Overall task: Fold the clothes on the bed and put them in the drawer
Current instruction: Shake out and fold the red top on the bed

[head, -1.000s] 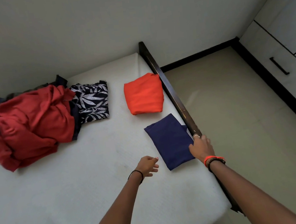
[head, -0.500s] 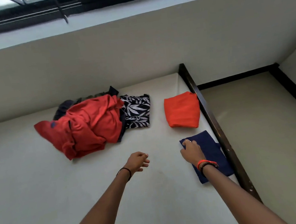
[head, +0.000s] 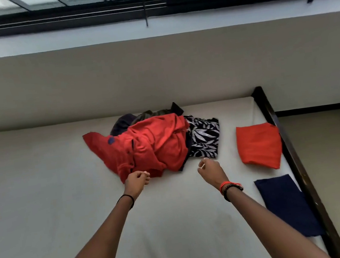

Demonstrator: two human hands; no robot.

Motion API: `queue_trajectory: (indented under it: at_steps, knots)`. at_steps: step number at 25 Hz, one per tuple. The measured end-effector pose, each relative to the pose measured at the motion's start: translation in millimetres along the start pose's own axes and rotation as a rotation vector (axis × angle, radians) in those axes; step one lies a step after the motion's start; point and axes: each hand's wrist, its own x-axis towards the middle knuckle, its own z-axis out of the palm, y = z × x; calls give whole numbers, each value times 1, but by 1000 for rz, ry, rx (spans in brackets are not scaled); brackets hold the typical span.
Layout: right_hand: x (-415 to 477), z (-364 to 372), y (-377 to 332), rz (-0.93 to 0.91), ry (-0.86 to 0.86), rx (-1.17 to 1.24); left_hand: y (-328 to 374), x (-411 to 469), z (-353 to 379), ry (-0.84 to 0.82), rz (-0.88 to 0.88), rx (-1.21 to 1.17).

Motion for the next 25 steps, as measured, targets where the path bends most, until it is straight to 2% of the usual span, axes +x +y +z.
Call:
queue_trajectory:
  at_steps: [4, 8, 14, 17, 19, 22, 25]
  knots:
    - [30, 33, -75, -103, -22, 1, -10, 37, -52, 110, 1, -25]
    - [65, 70, -135, -203, -28, -13, -29, 81, -77, 192, 15, 84]
    - [113, 118, -172, -249, -73, -182, -51, 133, -65, 85, 2, 222]
    - [128, 128, -169, -281, -9, -247, -65, 153, -56, 4, -32, 436]
    - [132, 129, -166, -317, 0, -253, -67, 159, -52, 54, -25, 566]
    - [129, 128, -165, -334, -10, -209, -70, 157, -54, 130, -3, 501]
    - [114, 123, -171, -280, -37, -28, -76, 148, -68, 133, -15, 320]
